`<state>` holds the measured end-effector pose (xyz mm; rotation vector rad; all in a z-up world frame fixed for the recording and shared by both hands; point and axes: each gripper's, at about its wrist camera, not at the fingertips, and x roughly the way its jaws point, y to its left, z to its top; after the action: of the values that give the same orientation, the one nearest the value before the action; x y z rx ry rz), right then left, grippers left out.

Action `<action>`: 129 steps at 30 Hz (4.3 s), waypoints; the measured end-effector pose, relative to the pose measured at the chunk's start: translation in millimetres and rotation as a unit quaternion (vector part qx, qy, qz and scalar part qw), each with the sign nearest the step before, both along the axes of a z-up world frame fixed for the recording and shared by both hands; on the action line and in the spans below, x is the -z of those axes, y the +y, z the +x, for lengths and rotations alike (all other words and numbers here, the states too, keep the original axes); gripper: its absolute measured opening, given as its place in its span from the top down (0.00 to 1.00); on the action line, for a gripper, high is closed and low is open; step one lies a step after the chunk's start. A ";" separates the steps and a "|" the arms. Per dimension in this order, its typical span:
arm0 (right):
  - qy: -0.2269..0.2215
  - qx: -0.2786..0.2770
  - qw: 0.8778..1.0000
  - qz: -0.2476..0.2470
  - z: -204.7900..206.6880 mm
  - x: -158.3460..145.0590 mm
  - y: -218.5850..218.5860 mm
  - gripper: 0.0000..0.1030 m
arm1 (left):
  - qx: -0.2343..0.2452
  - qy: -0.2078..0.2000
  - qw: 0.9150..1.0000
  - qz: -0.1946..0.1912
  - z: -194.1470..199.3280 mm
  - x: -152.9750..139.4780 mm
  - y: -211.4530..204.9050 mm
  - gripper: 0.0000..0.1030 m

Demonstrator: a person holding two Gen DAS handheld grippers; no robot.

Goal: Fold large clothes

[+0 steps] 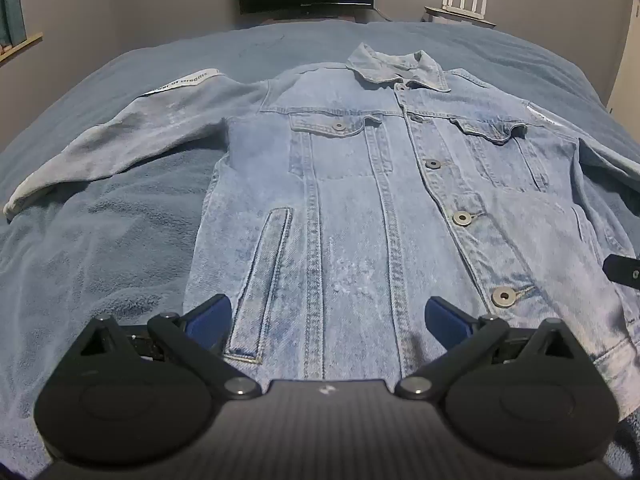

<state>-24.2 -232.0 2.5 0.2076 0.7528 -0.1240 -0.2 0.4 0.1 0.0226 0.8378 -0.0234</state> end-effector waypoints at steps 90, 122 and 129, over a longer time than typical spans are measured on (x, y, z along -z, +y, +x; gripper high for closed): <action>-0.003 0.029 1.000 0.010 1.0 -6.0 -12.4 0.00 | 0.006 -0.020 1.000 -0.007 -4.3 -9.3 -4.6 0.00; -0.157 0.401 0.846 0.314 23.0 42.4 -323.1 0.40 | 0.061 0.014 0.998 -0.018 110.7 48.7 -25.1 0.00; -0.185 0.463 0.779 0.380 20.1 80.0 -353.4 0.53 | 0.065 0.017 0.998 -0.015 114.1 51.4 -26.1 0.00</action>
<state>-4.1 -585.4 -77.5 1.3496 0.2019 -0.6992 113.8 -25.7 -51.3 0.0475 0.8692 -0.1592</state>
